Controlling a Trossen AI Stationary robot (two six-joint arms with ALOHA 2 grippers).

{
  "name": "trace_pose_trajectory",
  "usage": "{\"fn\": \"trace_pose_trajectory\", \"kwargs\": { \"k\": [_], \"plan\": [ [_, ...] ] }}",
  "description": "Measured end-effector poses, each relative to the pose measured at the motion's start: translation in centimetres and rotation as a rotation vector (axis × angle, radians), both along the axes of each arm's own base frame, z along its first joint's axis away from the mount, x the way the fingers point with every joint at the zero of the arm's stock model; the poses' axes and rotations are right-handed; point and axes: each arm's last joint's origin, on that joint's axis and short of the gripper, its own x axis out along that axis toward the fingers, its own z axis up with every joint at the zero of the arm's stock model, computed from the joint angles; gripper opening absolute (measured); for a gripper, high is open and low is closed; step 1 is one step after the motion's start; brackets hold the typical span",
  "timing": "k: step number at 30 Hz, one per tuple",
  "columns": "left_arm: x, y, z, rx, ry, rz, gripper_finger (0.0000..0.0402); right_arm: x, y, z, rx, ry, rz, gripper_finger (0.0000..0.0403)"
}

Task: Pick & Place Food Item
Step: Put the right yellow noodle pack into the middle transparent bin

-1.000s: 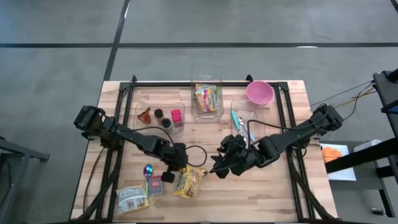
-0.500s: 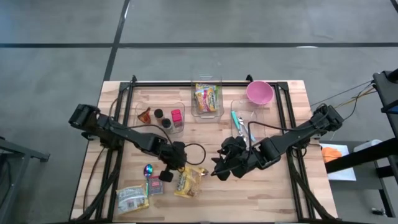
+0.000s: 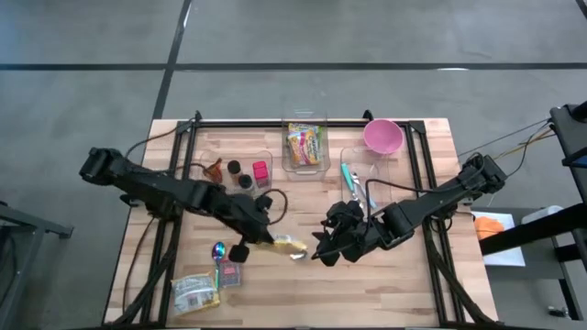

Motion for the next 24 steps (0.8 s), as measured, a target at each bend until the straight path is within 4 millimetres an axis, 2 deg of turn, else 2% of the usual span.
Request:
{"fn": "trace_pose_trajectory", "kwargs": {
  "k": [5, 11, 18, 24],
  "plan": [
    [0.1, 0.9, 2.1, -0.01, -0.047, 0.061, 0.0, 0.0, -0.1, 0.1, -0.026, -0.024, -0.045, 0.0208],
    [0.5, 2.8, 3.6, 0.011, -0.045, 0.177, 0.0, -1.1, 0.0, 1.5, -0.09, -0.126, -0.141, 0.0208],
    [1.0, 6.6, 4.9, 0.021, -0.057, 0.319, 0.0, -3.4, -1.0, 3.4, -0.064, -0.176, -0.236, 0.0208],
    [1.1, 10.7, 6.6, 0.011, -0.111, 0.451, 0.0, -5.8, -2.5, 5.0, -0.09, -0.152, -0.238, 0.0208]
  ]
}}
